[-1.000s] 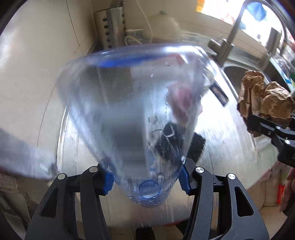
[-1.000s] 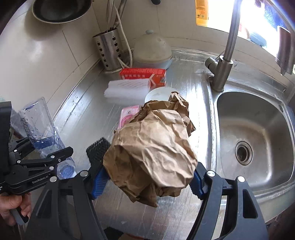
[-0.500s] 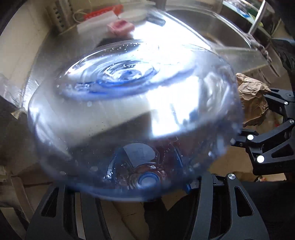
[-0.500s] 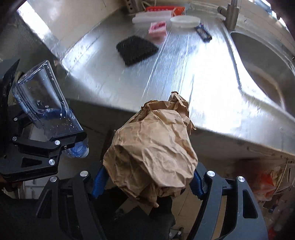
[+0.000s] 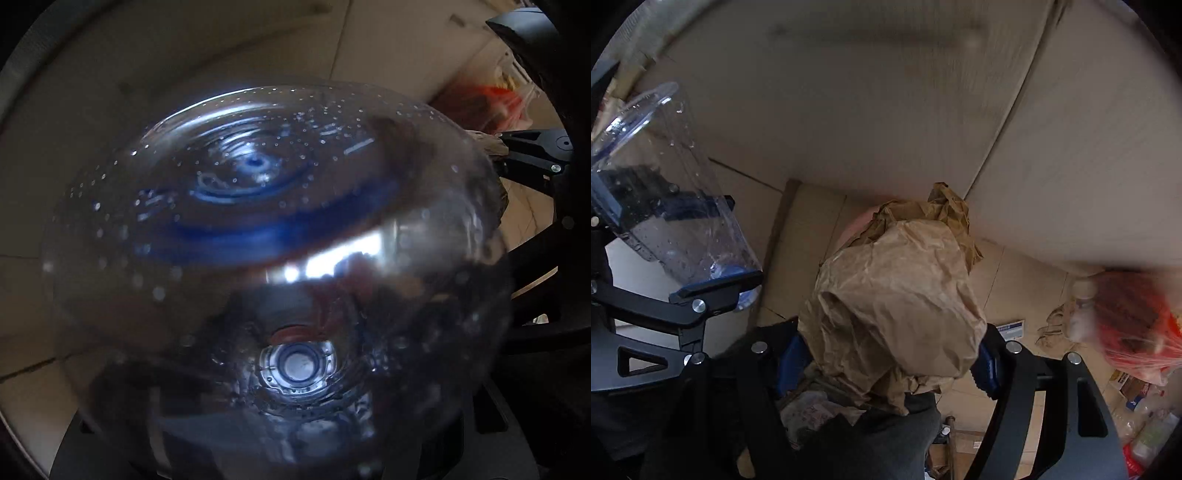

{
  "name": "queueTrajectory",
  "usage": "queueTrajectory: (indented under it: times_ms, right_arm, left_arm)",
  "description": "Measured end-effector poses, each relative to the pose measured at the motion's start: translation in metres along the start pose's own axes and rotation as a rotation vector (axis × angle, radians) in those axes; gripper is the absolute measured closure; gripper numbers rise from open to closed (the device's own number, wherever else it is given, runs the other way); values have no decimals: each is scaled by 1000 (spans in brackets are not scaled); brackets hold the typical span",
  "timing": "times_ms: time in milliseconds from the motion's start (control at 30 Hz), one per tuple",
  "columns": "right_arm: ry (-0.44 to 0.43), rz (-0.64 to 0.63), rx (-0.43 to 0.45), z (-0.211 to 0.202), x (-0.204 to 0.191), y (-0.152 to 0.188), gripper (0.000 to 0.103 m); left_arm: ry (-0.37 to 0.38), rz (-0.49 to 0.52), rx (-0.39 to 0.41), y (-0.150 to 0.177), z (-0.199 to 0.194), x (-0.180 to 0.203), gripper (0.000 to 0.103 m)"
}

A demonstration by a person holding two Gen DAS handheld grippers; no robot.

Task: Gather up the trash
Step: 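Carry the plastic bottle and paper bag down over the trash bin, then open both tools over the pink-lined bin, dropping bottle and bag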

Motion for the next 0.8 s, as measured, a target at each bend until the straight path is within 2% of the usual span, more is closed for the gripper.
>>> queueTrajectory:
  times_ms: [233, 333, 533, 567, 633, 800]
  right_arm:
    - [34, -34, -46, 54, 9, 11, 31]
    - [33, -43, -67, 71, 6, 15, 29]
    - [27, -49, -77, 84, 9, 11, 28]
    - [28, -50, -78, 85, 8, 10, 26]
    - [17, -42, -81, 87, 8, 8, 25]
    - [13, -40, -85, 99, 19, 8, 11]
  left_arm:
    - [9, 22, -56, 3, 54, 9, 47]
    - [14, 34, -58, 4, 67, 13, 37]
    - [14, 39, -65, 2, 83, 14, 31]
    - [12, 36, -66, 14, 80, 16, 29]
    - [11, 32, -70, 14, 84, 18, 29]
    - [-5, 33, -77, 13, 85, 27, 29]
Point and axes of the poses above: each gripper's, at about its wrist camera, not at the fingertips, and z roughly the way its jaws point, x to its right, y to its underside, the point moved 8 cm from there along z, roughly the way its jaws point, and after that the axes turned 10 degrees about -y, right-handed, at the moved point
